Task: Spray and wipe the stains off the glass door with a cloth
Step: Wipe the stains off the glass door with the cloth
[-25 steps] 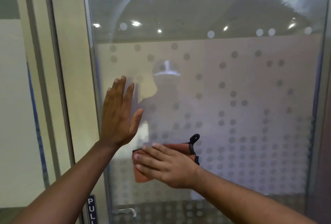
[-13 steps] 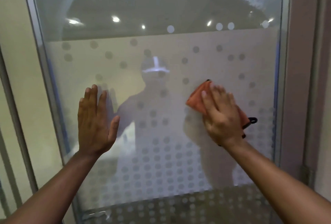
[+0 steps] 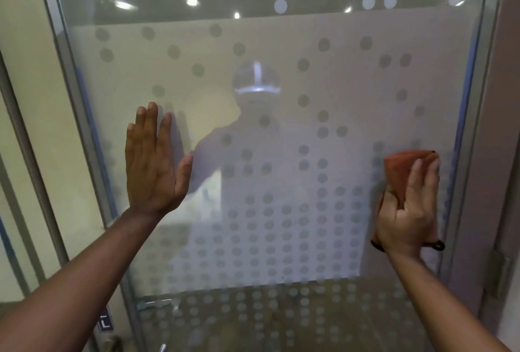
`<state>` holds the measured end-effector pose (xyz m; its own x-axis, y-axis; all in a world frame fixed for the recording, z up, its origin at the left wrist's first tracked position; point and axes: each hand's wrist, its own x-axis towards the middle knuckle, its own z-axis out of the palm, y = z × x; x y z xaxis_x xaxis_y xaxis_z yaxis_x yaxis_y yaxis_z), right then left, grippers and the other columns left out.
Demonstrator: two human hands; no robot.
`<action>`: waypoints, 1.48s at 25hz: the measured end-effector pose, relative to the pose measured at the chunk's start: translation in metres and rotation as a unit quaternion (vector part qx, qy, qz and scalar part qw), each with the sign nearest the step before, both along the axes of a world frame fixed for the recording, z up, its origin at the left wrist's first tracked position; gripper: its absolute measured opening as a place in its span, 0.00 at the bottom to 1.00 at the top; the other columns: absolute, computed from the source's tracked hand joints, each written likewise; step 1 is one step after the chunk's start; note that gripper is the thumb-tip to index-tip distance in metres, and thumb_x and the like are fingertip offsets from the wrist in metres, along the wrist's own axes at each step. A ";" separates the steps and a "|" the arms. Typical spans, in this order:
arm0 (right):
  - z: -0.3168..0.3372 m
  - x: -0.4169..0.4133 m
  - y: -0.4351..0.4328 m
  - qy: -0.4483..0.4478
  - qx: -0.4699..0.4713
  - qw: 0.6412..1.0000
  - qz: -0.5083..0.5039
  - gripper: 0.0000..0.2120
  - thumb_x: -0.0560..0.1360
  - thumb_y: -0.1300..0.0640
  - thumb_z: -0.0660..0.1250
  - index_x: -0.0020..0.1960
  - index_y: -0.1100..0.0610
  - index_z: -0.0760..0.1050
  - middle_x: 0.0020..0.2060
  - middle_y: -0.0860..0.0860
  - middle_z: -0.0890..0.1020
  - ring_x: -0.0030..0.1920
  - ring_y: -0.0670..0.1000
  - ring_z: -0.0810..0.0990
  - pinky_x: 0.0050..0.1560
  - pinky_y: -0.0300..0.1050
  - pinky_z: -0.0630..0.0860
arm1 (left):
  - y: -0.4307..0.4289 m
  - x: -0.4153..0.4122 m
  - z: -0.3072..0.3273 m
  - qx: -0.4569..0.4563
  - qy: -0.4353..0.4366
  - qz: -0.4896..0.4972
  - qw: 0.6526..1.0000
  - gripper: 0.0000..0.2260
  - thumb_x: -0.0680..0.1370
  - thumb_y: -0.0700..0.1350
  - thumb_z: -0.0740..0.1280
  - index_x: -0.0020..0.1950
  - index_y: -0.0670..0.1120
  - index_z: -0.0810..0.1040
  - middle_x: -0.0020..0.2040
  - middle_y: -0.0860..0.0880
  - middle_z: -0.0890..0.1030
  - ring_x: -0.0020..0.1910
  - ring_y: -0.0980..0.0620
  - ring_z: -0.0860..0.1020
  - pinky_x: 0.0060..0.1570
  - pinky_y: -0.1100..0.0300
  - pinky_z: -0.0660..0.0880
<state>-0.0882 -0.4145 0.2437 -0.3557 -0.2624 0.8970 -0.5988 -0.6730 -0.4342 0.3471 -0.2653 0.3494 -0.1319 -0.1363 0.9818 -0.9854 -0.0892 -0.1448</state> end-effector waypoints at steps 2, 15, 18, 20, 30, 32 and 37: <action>-0.009 0.031 0.012 -0.001 0.000 1.000 0.007 0.32 0.80 0.69 0.67 0.82 0.67 0.64 0.82 0.70 0.62 0.82 0.72 0.63 0.78 0.72 0.67 | -0.001 0.001 0.000 -0.002 0.000 -0.002 1.000 0.34 0.88 0.59 0.54 0.89 0.43 0.54 0.91 0.45 0.48 0.91 0.43 0.46 0.88 0.43 0.47; -0.033 0.264 0.121 0.074 0.032 0.995 0.057 0.36 0.78 0.62 0.68 0.84 0.60 0.61 0.83 0.64 0.61 0.83 0.70 0.60 0.79 0.70 0.65 | 0.002 0.003 0.002 0.013 0.006 -0.066 0.998 0.35 0.88 0.60 0.51 0.88 0.39 0.58 0.89 0.35 0.56 0.89 0.34 0.52 0.88 0.41 0.47; -0.045 0.309 0.141 0.130 0.015 0.988 0.082 0.37 0.80 0.59 0.65 0.86 0.58 0.55 0.85 0.62 0.57 0.85 0.68 0.57 0.83 0.68 0.58 | 0.006 0.005 0.004 0.018 0.009 -0.132 0.991 0.37 0.87 0.62 0.51 0.87 0.37 0.59 0.89 0.35 0.57 0.89 0.34 0.53 0.88 0.40 0.47; -0.055 0.331 0.150 0.176 0.005 0.979 0.102 0.38 0.81 0.58 0.65 0.87 0.55 0.53 0.87 0.60 0.54 0.86 0.66 0.54 0.86 0.64 0.51 | 0.008 0.006 0.004 0.020 0.018 -0.170 0.985 0.38 0.87 0.64 0.50 0.87 0.37 0.59 0.89 0.36 0.57 0.89 0.34 0.53 0.88 0.38 0.47; -0.119 0.292 0.127 0.535 -0.141 0.821 0.143 0.26 0.90 0.57 0.52 0.88 0.50 0.54 0.88 0.53 0.53 0.87 0.61 0.51 0.86 0.63 0.52 | 0.017 0.011 -0.010 0.035 -0.018 -0.094 0.995 0.39 0.86 0.63 0.59 0.88 0.39 0.56 0.89 0.35 0.54 0.89 0.33 0.52 0.88 0.37 0.48; -0.130 0.260 0.114 0.547 -0.147 0.816 0.119 0.28 0.89 0.58 0.54 0.88 0.49 0.54 0.88 0.52 0.54 0.87 0.61 0.52 0.86 0.62 0.52 | 0.017 0.002 -0.027 0.035 -0.019 -0.067 0.997 0.39 0.86 0.63 0.59 0.88 0.39 0.56 0.89 0.36 0.55 0.89 0.34 0.52 0.88 0.37 0.48; -0.149 0.146 0.073 0.530 -0.103 0.842 0.014 0.31 0.85 0.57 0.59 0.87 0.45 0.57 0.87 0.52 0.56 0.87 0.61 0.55 0.85 0.65 0.48 | 0.010 -0.026 -0.062 0.051 -0.034 -0.038 0.997 0.39 0.86 0.62 0.59 0.89 0.40 0.54 0.89 0.36 0.54 0.90 0.35 0.50 0.88 0.39 0.46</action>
<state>0.0581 -0.3416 0.0946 0.6765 -0.0570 0.7342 -0.5590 -0.6888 0.4616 0.3211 -0.2550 0.2870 -0.2112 -0.2223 0.9518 -0.9765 0.0047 -0.2156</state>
